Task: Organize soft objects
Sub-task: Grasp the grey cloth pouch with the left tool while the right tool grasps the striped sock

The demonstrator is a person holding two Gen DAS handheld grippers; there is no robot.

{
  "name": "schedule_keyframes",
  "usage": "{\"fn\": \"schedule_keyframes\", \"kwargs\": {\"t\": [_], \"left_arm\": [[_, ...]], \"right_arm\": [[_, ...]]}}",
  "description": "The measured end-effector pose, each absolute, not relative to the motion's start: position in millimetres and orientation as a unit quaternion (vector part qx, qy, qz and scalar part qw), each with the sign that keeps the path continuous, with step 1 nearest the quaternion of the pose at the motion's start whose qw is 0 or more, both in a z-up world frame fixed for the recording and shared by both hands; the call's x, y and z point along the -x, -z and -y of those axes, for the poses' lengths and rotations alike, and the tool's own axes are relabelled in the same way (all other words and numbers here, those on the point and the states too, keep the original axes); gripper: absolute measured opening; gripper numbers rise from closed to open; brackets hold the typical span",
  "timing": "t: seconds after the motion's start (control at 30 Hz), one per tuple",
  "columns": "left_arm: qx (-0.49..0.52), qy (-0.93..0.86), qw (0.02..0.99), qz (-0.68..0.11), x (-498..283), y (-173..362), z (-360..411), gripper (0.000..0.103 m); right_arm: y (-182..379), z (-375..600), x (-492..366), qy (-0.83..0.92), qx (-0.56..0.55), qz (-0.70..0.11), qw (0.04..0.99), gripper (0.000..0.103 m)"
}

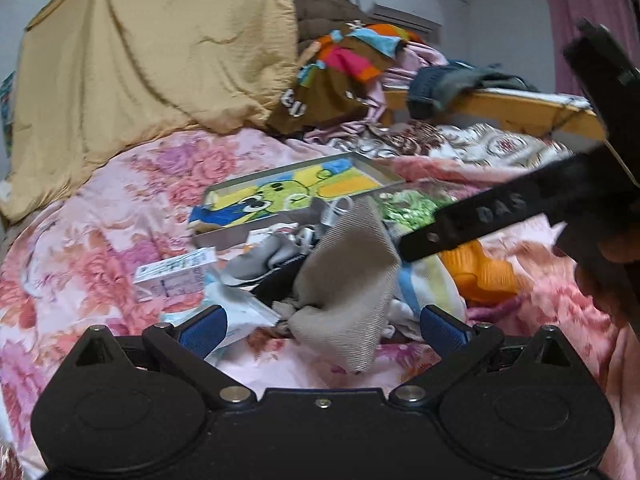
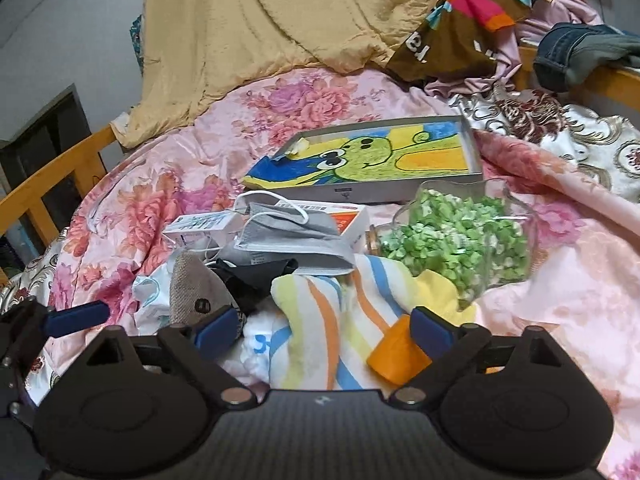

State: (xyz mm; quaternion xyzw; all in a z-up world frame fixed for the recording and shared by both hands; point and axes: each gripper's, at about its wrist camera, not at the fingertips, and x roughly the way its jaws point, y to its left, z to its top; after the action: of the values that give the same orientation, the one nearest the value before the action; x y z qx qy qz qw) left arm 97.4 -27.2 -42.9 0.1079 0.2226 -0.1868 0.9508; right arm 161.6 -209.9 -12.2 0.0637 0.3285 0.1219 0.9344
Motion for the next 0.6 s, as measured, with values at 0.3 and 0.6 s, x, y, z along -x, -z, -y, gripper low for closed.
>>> {"fn": "schedule_keyframes", "kwargs": {"t": [0.3, 0.6], "left_arm": [[-0.136, 0.200, 0.944, -0.223, -111.6, 58.1, 36.0, 0.098], [-0.106, 0.209, 0.937, -0.258, -126.9, 59.7, 26.4, 0.043]], "right_arm": [[20.5, 208.8, -171.4, -0.138, -0.076, -0.326, 0.932, 0.071], [26.1, 209.0, -172.7, -0.149, -0.088, -0.330, 0.928, 0.018]]}}
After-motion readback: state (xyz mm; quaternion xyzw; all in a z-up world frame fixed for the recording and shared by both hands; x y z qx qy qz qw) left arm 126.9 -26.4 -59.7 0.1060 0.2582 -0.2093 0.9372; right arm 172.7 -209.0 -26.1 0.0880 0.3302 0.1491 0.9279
